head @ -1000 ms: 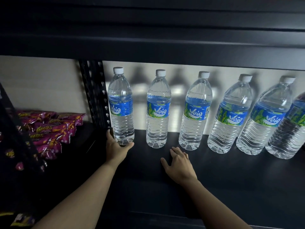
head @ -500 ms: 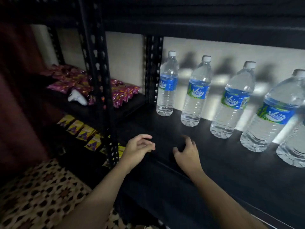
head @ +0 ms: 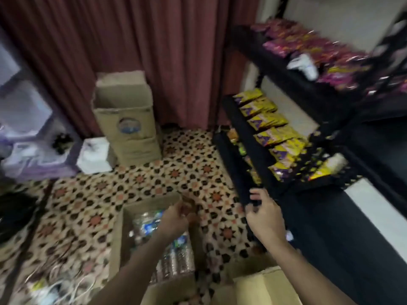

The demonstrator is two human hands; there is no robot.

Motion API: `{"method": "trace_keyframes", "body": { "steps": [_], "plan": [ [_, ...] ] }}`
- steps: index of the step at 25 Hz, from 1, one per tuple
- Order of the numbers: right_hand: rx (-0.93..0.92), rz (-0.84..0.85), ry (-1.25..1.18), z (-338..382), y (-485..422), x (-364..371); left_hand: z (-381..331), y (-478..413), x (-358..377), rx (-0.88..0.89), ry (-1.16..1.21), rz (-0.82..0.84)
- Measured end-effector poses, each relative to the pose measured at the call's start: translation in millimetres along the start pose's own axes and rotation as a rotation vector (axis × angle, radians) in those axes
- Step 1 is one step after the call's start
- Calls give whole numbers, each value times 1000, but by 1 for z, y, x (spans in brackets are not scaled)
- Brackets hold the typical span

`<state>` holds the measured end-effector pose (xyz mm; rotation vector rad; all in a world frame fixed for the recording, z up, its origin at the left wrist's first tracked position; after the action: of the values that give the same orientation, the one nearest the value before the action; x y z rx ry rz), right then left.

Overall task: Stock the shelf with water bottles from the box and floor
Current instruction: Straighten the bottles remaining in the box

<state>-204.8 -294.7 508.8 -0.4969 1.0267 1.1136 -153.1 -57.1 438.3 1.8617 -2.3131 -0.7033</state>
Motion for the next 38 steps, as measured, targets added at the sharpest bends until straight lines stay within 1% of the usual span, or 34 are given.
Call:
{"method": "trace_keyframes", "body": {
  "steps": [2,5,7,8,10,12,14,16,18,20,22,25,28,31,33,36,38],
  "plan": [
    [-29,175,65,12,-2,59,60,-1,-37,-127,14,-48],
    [-92,459,188,17,3,168,157,-5,-86,-319,-5,-129],
    [-39,635,199,10,9,233,213,-9,-105,-428,-102,-162],
    [4,711,204,4,12,264,243,-13,-109,-473,-148,-152],
    [51,782,235,-11,10,316,286,-23,-107,-533,-179,-126],
    [91,804,268,-32,3,374,339,-43,-93,-601,-197,-93],
    [138,828,285,-51,-9,430,386,-71,-71,-621,-206,-50],
    [162,816,263,-73,-22,494,429,-104,-45,-622,-145,-34],
    [146,759,242,-85,-38,543,464,-139,-25,-597,-104,-85],
    [134,714,297,-98,-54,589,499,-172,-4,-588,-112,-92],
    [134,704,357,-110,-72,631,529,-202,14,-606,-105,-90],
    [214,720,320,-131,-89,681,566,-239,37,-634,-62,-112],
    [318,671,274,-144,-95,709,585,-261,56,-667,-51,-153],
    [356,585,335,-147,-100,721,587,-272,71,-755,-72,-253],
    [388,529,333,-151,-104,718,585,-276,78,-789,-75,-274],
    [361,586,317,-157,-109,712,583,-284,83,-859,-75,-267],
    [335,619,281,-162,-109,708,588,-292,79,-889,-25,-279]
  ]
}}
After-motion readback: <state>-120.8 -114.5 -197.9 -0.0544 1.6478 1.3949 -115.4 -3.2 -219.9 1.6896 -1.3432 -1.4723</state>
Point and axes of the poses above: each hand's wrist, its own y-axis away from the middle knuckle, its own x-axis out of the palm, z = x × y, the point moved 2 cm from there along -y, towards the middle knuckle, and after that the axes turned 12 degrees about y, right-handed, at the moved point
